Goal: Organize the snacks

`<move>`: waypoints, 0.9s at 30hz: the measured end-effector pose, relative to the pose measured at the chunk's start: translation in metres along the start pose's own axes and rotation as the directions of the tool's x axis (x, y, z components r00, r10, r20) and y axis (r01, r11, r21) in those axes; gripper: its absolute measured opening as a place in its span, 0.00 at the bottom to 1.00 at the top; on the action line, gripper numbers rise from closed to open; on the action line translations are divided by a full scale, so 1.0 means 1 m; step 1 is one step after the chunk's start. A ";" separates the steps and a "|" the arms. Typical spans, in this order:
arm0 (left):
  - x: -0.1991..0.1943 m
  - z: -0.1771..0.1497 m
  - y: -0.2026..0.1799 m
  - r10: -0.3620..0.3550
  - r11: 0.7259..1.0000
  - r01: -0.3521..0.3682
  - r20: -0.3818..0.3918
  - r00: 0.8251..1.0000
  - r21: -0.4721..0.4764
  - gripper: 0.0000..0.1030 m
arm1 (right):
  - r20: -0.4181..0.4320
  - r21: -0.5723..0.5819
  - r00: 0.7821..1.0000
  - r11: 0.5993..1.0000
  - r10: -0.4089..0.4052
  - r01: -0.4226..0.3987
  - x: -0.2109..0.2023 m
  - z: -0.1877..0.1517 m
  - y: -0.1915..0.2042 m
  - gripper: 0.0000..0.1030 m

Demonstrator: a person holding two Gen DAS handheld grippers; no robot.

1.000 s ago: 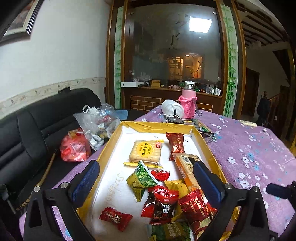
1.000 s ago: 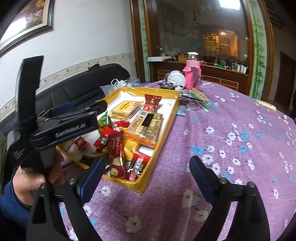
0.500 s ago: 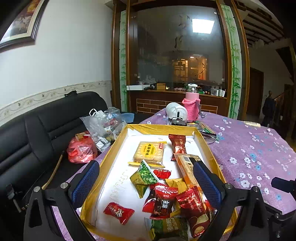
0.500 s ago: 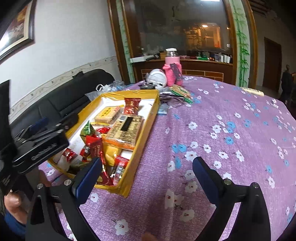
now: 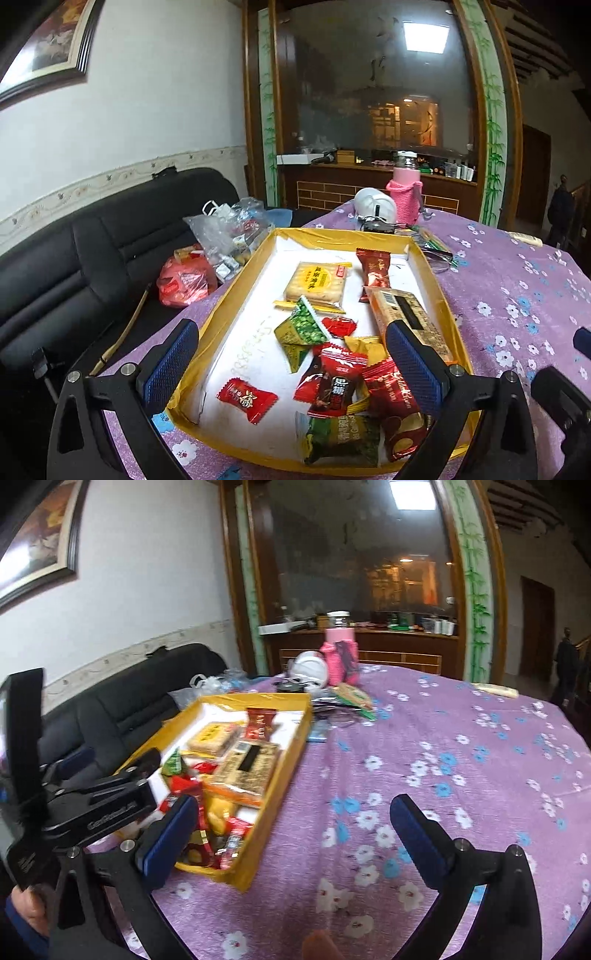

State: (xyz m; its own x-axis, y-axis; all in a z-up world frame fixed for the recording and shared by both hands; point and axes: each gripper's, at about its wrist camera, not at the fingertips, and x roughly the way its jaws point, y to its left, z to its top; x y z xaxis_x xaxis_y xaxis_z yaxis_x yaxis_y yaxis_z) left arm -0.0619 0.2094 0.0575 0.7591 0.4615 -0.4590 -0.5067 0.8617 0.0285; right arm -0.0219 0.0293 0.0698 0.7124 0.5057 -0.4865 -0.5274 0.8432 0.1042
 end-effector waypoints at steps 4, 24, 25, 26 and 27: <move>0.008 0.001 0.009 0.001 0.999 -0.003 -0.036 0.999 -0.039 0.99 | 0.024 -0.024 0.999 0.999 -0.021 0.022 -0.002 0.000 0.004 1.00; 0.025 -0.002 0.015 0.081 0.995 -0.087 -0.091 0.992 -0.055 1.00 | 0.007 -0.033 1.000 0.999 0.009 -0.009 0.000 -0.003 0.008 1.00; 0.025 -0.002 0.015 0.084 0.995 -0.089 -0.089 0.993 -0.054 1.00 | 0.008 -0.035 1.000 0.999 0.010 -0.010 0.000 -0.003 0.008 1.00; 0.025 -0.002 0.015 0.084 0.995 -0.089 -0.087 0.993 -0.051 1.00 | 0.008 -0.037 1.000 0.999 0.012 -0.011 0.000 -0.003 0.008 1.00; 0.025 -0.002 0.015 0.086 0.995 -0.091 -0.085 0.993 -0.048 1.00 | 0.008 -0.039 1.000 0.999 0.013 -0.012 0.000 -0.003 0.009 1.00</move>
State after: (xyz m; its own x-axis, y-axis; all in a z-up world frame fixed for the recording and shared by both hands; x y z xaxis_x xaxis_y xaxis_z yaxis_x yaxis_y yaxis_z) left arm -0.0516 0.2329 0.0447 0.6751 0.5147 -0.5285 -0.5925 0.8051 0.0272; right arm -0.0284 0.0361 0.0684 0.7093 0.5178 -0.4783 -0.5539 0.8291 0.0762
